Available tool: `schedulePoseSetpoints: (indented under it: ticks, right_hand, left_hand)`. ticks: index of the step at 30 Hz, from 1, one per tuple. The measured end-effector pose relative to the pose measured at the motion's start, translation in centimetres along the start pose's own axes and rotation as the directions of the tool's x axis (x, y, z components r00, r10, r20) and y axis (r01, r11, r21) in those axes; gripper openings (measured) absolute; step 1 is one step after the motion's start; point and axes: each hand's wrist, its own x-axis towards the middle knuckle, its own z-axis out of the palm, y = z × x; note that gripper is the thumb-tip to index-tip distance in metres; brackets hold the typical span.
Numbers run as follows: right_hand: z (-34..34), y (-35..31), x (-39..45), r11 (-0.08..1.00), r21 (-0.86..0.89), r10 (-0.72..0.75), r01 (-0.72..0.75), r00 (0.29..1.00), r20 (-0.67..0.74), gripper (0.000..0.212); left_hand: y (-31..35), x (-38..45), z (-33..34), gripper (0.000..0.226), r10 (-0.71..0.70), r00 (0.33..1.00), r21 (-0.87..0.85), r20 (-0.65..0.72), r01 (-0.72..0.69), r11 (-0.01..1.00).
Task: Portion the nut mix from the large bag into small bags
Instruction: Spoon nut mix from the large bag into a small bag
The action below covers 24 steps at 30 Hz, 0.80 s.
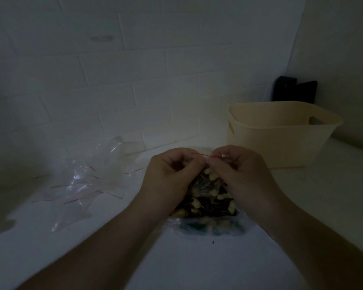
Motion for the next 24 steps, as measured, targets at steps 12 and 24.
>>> schedulePoseSetpoints:
  ticks: [12, 24]
  right_hand:
    - [-0.01, -0.3, -0.13, 1.0, 0.001, -0.006, 0.006, 1.0, 0.013, 0.017]
    - [-0.29, -0.33, 0.06, 0.999, -0.044, -0.014, 0.013, 0.999, -0.039, 0.018]
  left_hand:
    - [-0.09, 0.08, -0.21, 0.01, -0.026, 0.999, 0.005, 0.03, 0.026, 1.0]
    - [-0.04, 0.14, -0.16, 0.017, -0.04, 0.999, 0.021, -0.016, 0.04, 0.999]
